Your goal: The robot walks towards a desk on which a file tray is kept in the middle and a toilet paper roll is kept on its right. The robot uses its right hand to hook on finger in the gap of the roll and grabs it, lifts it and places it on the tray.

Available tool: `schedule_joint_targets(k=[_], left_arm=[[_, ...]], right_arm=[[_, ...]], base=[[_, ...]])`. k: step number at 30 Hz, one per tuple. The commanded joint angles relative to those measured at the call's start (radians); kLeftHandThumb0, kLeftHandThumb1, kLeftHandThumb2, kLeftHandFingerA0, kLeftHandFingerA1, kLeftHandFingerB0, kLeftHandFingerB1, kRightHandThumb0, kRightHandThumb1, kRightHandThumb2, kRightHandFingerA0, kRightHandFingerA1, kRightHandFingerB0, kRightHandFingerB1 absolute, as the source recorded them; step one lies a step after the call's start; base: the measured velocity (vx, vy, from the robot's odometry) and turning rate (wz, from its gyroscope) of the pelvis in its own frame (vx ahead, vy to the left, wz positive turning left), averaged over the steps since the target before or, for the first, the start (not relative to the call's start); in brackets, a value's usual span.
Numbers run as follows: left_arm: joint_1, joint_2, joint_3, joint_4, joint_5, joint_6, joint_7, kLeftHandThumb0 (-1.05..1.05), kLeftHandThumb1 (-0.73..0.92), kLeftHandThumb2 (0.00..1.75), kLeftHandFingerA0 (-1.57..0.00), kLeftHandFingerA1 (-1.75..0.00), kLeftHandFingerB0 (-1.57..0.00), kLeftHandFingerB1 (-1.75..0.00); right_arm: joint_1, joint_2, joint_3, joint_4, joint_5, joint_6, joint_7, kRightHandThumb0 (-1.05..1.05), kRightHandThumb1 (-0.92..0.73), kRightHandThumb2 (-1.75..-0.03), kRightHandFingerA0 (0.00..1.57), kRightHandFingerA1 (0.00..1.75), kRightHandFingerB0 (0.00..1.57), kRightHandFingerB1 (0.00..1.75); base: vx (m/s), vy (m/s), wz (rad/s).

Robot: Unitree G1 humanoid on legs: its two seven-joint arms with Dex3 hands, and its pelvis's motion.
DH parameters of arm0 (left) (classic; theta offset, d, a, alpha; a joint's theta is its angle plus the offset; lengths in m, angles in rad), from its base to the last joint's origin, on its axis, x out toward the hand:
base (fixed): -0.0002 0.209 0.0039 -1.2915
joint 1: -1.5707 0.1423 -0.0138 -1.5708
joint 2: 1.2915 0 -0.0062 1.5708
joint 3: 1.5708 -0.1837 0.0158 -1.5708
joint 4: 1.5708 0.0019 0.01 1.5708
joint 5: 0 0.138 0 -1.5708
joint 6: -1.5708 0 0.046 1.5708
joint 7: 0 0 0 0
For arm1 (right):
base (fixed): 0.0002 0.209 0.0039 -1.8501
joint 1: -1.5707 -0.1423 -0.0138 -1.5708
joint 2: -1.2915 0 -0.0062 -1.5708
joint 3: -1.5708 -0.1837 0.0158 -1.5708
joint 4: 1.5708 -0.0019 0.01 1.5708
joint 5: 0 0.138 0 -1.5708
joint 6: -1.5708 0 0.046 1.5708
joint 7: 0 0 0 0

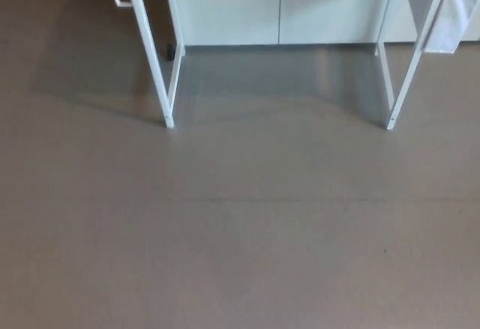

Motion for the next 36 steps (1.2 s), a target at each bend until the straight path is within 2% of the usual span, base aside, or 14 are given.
schedule_joint_targets(k=[1,4,5,8,10,13,14,16,18,20,21,28,29,36], left_arm=[[-0.012,0.019,0.002,0.008,0.004,0.013,0.019,-0.89,0.68,1.13,-0.18,-0.72,-0.16,-0.65],[-0.027,0.021,-0.006,0.058,0.017,-0.028,0.03,-0.84,0.68,1.16,-0.18,-0.71,-0.04,-0.59],[-0.03,0.021,-0.004,0.064,0.014,-0.027,0.032,-0.87,0.9,0.66,-0.15,-0.87,-0.1,-0.68],[-0.033,0.023,-0.004,0.072,0.01,-0.029,0.025,-0.86,0.7,1.16,-0.18,-0.73,-0.08,-0.62],[-0.036,0.023,-0.001,0.082,0.006,-0.041,0.018,-0.86,0.92,0.63,-0.13,-0.86,-0.08,-0.69],[-0.023,0.021,0.001,0.06,0.002,-0.03,0.018,-0.88,0.91,0.66,-0.14,-0.86,-0.11,-0.68],[-0.02,0.022,-0.01,0.05,0.013,-0.025,0.021,-0.83,0.69,1.18,-0.2,-0.72,-0.05,-0.6],[-0.011,0.02,-0.013,0.043,0.013,-0.029,0.016,-0.87,0.92,0.69,-0.14,-0.81,-0.11,-0.67],[-0.006,0.017,-0.008,0.037,0.005,-0.028,0.016,-0.91,0.71,1.15,-0.21,-0.73,-0.11,-0.64],[-0.006,0.016,-0.001,0.049,0.0,-0.046,0.012,-0.87,0.92,0.7,-0.12,-0.81,-0.05,-0.65],[-0.008,0.015,0.01,0.055,-0.012,-0.042,0.007,-0.94,0.7,1.15,-0.19,-0.74,-0.06,-0.6],[0.0,0.006,0.047,0.025,-0.036,-0.006,-0.003,-0.93,0.69,1.12,-0.13,-0.71,-0.07,-0.59],[0.002,0.012,0.024,0.019,-0.009,-0.014,0.003,-0.87,0.92,0.68,-0.11,-0.83,-0.04,-0.66],[0.015,0.007,0.025,-0.02,-0.016,0.014,0.009,-0.87,0.7,1.17,-0.18,-0.72,-0.03,-0.59]], right_arm=[[0.008,-0.003,0.009,-0.013,-0.011,0.011,-0.008,-0.81,-0.57,-0.91,0.07,0.22,0.06,0.2],[-0.002,0.005,-0.004,-0.011,0.004,0.045,-0.007,-0.84,-0.55,-0.87,0.07,0.13,0.08,0.2],[0.0,0.005,0.003,-0.017,-0.007,0.049,-0.021,-0.83,-0.56,-0.9,0.09,0.27,0.08,0.26],[0.01,0.006,0.013,-0.026,-0.024,0.031,-0.051,-0.74,-0.52,-0.91,0.04,0.39,0.03,0.31],[0.005,0.001,0.033,-0.023,-0.045,0.043,-0.055,-0.81,-0.56,-0.93,0.09,0.39,0.0,0.27],[0.0,-0.002,0.013,0.009,-0.015,0.003,-0.007,-0.86,-0.58,-0.93,0.08,0.22,0.08,0.19],[0.01,-0.001,0.001,-0.001,-0.004,-0.007,0.0,-0.88,-0.59,-0.91,0.08,0.13,0.1,0.16],[0.009,-0.007,0.004,0.001,-0.008,-0.009,0.01,-0.9,-0.6,-0.93,0.09,0.13,0.09,0.15],[0.017,-0.01,0.012,-0.007,-0.026,-0.019,-0.009,-0.88,-0.59,-0.94,0.1,0.26,0.09,0.21],[0.029,-0.009,0.027,-0.044,-0.053,0.011,-0.053,-0.81,-0.57,-0.91,0.11,0.43,0.04,0.33],[0.033,-0.005,0.015,-0.059,-0.036,0.03,-0.041,-0.78,-0.55,-0.92,0.03,0.42,0.01,0.27],[0.038,0.0,0.014,-0.068,-0.044,0.028,-0.047,-0.84,-0.59,-0.92,0.08,0.22,0.08,0.24],[0.0,0.006,0.006,-0.021,-0.027,0.052,-0.033,-0.87,-0.58,-0.91,0.09,0.15,0.09,0.22],[0.009,0.012,-0.026,-0.006,0.008,0.003,-0.012,-0.73,-0.53,-0.91,0.0,0.19,0.1,0.27]], base=[[0.45,0.114,-0.25],[0.57,0.12,-0.48],[0.55,0.156,-0.61],[0.54,0.151,-0.11],[0.45,0.089,0.04],[0.37,-0.018,0.11],[0.44,-0.098,0.16],[0.46,-0.158,0.22],[0.59,-0.272,0.12],[0.55,-0.27,0.84],[0.4,-0.16,0.4],[0.4,-0.051,-0.01],[0.43,0.051,-0.24],[0.59,0.074,-0.39]])
